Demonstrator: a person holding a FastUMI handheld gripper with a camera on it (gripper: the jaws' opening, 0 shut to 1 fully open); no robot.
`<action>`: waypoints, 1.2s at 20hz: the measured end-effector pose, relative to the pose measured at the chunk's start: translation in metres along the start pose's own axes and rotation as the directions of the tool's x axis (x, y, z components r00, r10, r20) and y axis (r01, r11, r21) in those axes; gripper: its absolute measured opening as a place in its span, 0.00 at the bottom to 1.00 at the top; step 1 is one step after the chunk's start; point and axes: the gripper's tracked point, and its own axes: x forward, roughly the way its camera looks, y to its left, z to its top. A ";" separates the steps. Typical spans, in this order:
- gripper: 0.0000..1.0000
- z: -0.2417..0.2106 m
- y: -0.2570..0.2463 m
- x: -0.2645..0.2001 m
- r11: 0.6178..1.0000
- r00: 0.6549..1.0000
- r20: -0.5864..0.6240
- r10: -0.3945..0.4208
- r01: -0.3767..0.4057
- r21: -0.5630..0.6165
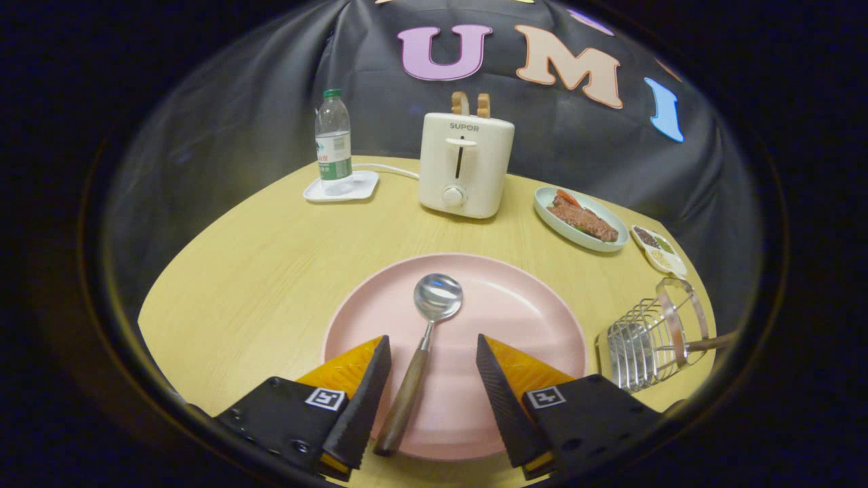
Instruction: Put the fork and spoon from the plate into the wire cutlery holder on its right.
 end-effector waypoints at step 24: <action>0.08 -0.002 -0.020 -0.024 0.993 0.987 -0.143 0.071 -0.084 -0.088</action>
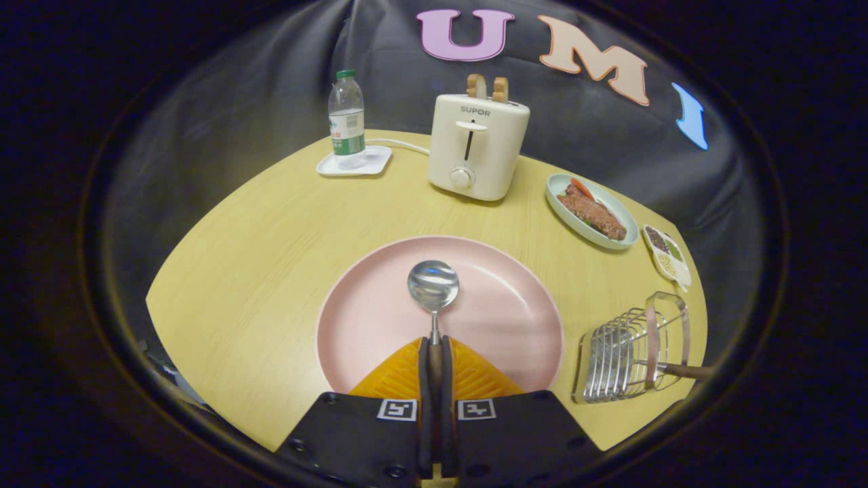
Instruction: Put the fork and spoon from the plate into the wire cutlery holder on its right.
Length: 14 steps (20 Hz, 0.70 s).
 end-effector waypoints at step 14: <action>0.08 0.015 -0.067 -0.060 0.989 0.991 -0.099 0.089 -0.099 -0.110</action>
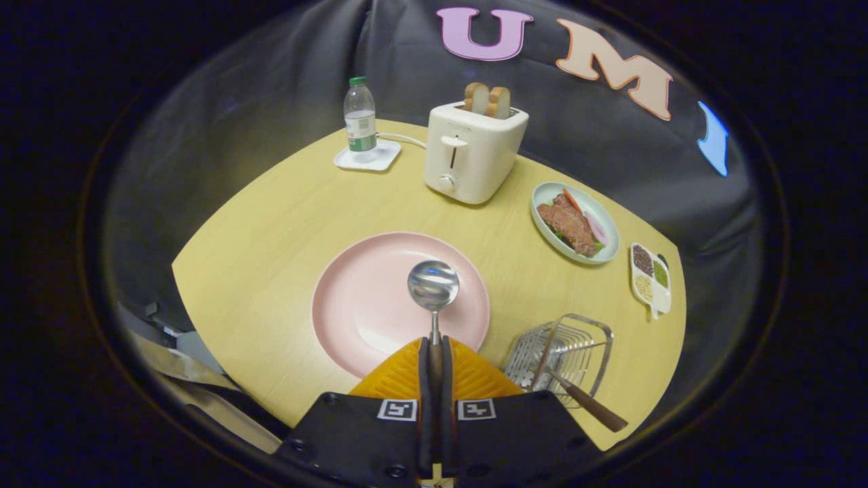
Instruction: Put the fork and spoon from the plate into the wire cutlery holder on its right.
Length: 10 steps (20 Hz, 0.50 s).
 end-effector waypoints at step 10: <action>0.08 -0.015 -0.074 -0.039 0.997 0.995 -0.084 -0.048 0.043 -0.060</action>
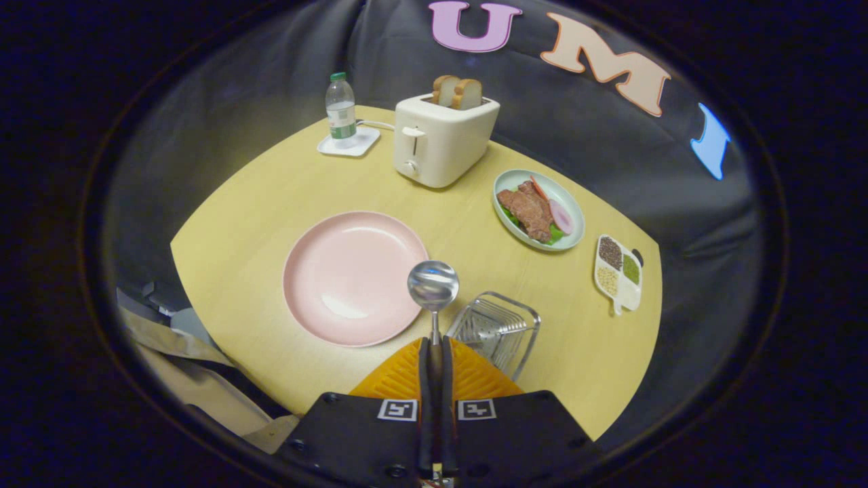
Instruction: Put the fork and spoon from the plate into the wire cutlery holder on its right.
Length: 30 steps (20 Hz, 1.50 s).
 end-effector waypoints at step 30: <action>0.99 0.027 -0.036 -0.061 0.954 0.955 0.253 -0.154 0.076 0.291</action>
